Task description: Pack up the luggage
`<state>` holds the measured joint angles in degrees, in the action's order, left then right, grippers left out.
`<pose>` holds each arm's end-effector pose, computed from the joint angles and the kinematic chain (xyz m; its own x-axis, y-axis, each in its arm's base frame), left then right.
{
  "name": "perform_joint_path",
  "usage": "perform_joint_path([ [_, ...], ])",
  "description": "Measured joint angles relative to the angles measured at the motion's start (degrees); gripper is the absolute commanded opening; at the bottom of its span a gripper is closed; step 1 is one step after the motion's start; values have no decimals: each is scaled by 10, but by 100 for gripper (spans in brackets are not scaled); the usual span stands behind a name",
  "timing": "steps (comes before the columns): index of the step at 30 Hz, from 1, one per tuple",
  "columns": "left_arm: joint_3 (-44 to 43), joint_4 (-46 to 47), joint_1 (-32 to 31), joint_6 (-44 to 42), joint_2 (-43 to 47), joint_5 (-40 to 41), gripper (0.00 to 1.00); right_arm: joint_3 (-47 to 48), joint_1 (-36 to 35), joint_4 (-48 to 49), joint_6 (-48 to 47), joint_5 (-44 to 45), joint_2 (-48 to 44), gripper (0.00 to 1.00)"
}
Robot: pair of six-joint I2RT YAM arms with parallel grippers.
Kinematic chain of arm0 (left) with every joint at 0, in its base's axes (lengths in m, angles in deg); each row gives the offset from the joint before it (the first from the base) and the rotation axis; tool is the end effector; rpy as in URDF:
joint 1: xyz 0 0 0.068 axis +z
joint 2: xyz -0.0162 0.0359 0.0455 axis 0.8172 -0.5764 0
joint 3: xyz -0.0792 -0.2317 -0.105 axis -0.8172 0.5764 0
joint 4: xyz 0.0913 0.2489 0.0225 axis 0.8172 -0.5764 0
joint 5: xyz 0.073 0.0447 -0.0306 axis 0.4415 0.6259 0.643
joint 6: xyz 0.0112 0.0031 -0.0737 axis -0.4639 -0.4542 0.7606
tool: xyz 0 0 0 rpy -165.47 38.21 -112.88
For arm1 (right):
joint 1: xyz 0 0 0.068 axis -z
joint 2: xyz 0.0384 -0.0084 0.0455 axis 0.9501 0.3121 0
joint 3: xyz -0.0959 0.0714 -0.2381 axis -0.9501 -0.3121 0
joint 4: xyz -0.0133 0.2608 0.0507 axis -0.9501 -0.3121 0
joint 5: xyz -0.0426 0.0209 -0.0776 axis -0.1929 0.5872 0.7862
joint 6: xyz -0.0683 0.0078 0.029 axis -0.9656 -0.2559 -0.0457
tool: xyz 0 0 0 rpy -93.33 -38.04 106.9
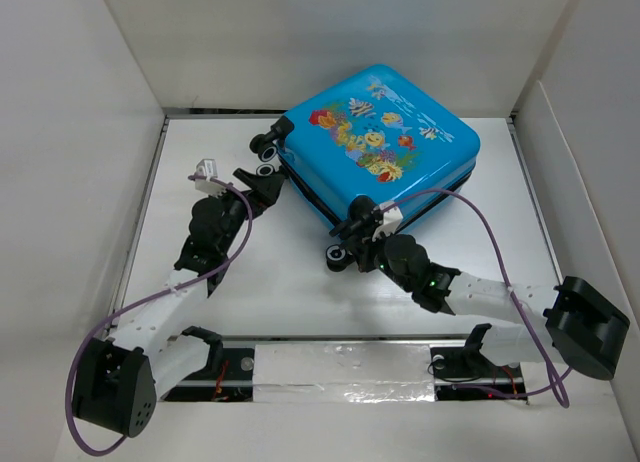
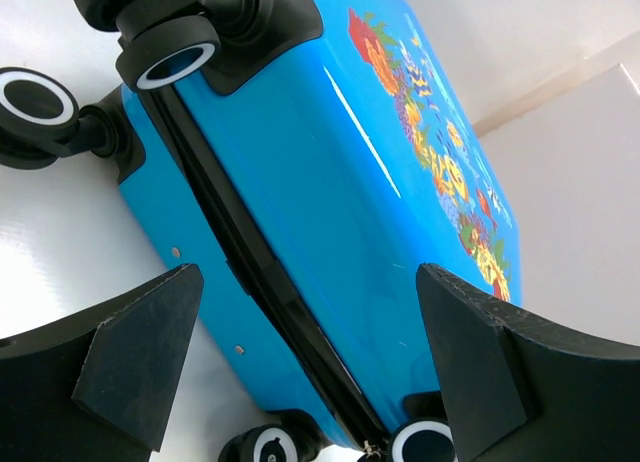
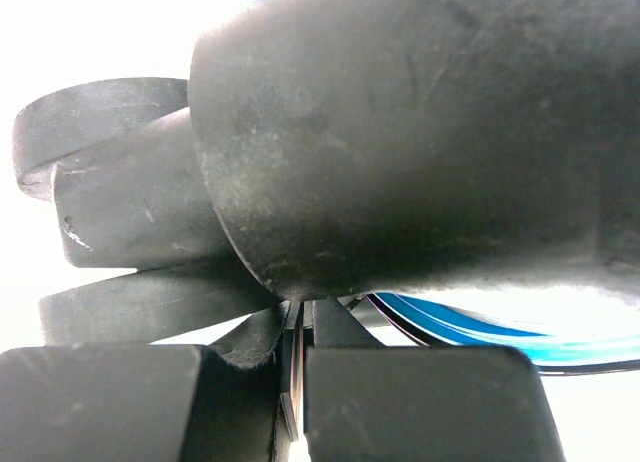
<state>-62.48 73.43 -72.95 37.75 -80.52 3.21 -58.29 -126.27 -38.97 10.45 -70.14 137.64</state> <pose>0.2497 -0.0858 0.2830 -0.2115 -0.7047 -0.6773 0.3155 0.6066 -0.7297 0.1817 0.2251 0.1987 -0.4130 0.1028 -0.9049 -0.5090 0.7979 0.3230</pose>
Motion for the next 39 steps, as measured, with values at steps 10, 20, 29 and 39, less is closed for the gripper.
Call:
perform_joint_path([
  [10, 3, 3, 0, 3, 0, -8, 85, 0, 0, 0, 0, 0, 0, 0],
  [20, 3, 12, 12, 8, -7, 12, 87, 0, 0, 0, 0, -1, -1, 0],
  [29, -72, 23, 68, 28, -115, 6, 98, 0, 0, -6, 0, -9, -7, 0],
  [39, -174, 107, 138, 72, -331, -63, 97, -1, 0, -6, 0, -25, -8, 0],
])
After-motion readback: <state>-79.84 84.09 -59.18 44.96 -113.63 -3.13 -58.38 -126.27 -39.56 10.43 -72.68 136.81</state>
